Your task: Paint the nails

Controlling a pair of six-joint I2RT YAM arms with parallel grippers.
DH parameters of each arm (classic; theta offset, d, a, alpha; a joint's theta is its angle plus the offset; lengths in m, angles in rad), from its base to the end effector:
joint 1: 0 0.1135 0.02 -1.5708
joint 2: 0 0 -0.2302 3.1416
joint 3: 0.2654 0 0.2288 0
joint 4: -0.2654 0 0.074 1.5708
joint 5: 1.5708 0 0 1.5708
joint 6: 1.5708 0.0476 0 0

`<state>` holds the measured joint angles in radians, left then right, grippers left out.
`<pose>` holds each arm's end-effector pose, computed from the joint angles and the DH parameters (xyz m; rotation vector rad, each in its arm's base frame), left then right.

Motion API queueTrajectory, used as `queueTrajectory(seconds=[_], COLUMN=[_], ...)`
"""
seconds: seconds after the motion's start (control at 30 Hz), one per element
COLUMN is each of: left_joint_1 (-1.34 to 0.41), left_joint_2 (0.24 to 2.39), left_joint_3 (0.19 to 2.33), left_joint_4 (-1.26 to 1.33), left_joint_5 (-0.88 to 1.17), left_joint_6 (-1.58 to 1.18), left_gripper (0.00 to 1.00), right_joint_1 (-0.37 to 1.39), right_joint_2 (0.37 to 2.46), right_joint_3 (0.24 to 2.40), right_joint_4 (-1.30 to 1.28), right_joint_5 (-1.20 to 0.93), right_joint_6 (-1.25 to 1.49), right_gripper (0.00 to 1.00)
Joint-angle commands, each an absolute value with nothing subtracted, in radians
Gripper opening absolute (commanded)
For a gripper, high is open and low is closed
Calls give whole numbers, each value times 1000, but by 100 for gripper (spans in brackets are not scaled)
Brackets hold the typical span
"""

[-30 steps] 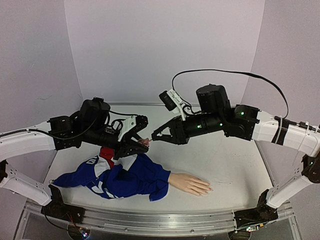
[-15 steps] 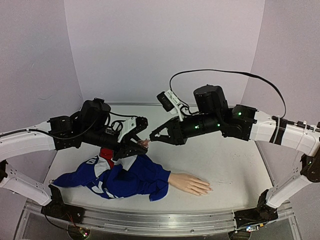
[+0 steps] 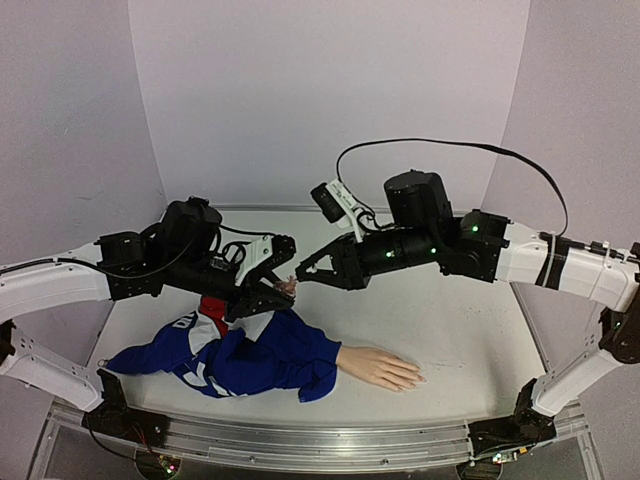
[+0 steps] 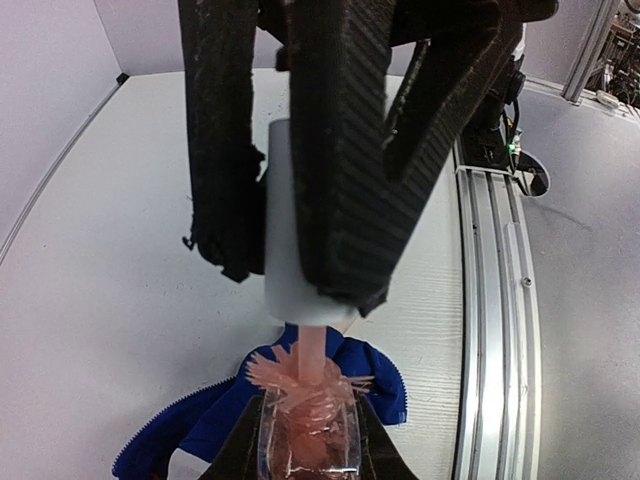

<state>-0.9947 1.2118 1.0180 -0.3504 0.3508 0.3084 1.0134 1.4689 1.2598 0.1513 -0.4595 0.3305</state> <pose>0.1328 -0.2344 0.2839 1.4854 1.5908 -0.7722 0.1627 0.3010 0.3486 -0.9635 1.5413 1.3677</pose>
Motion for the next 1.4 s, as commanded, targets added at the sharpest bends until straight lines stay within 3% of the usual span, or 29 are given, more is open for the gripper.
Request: queueTrajectory(seconds=[0.0,0.5,0.9,1.37], left_joint_1=[-1001,-1001,-1000,-1000], left_joint_2=[1195,1194,1190,1170], left_joint_3=[1044,1043,1047,1061], left_joint_4=[-282,-282,-282,-269], left_joint_5=[360,357,357,378], left_joint_6=[319,318,319,307], left_gripper=[0,0,0,0], right_joint_1=[1023,1022,1027,1026], right_joint_2=[1479,1452,1553,1665], right_joint_3=[1269,1229,1328,1489], right_joint_4=[185,158,115,-153], right_joint_5=[-461,-427,-459,-702], right_joint_6=[336,338,303,36], right_gripper=[0,0,0,1])
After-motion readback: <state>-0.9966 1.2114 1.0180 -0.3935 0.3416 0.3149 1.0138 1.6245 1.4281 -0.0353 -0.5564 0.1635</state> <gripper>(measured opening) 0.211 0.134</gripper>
